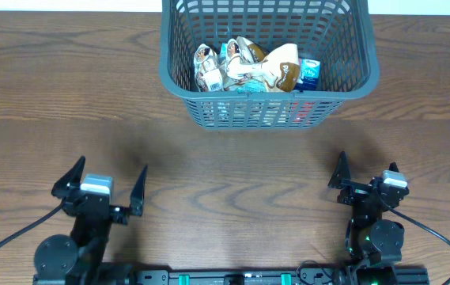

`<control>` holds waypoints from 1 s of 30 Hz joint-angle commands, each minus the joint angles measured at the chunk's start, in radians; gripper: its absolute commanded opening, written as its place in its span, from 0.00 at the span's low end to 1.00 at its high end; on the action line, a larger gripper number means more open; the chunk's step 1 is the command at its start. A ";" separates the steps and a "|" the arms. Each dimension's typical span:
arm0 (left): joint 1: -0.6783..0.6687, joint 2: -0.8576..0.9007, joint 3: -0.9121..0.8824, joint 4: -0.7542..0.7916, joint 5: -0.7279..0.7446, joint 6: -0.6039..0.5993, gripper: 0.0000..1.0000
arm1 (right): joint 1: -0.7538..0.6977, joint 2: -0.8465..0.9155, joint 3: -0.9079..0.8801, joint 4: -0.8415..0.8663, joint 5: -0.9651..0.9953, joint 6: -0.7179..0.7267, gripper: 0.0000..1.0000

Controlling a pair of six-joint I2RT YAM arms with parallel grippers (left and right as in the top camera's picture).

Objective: Pack container

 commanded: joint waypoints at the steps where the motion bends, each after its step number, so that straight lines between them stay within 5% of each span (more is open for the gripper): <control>1: -0.003 -0.015 -0.087 0.083 -0.068 0.014 0.99 | -0.005 -0.008 -0.003 -0.004 0.014 0.015 0.99; 9: -0.003 -0.016 -0.222 0.213 -0.210 0.013 0.99 | -0.005 -0.008 -0.003 -0.004 0.014 0.015 0.99; 30: -0.003 -0.119 -0.454 0.279 -0.214 -0.059 0.99 | -0.005 -0.008 -0.003 -0.004 0.014 0.015 0.99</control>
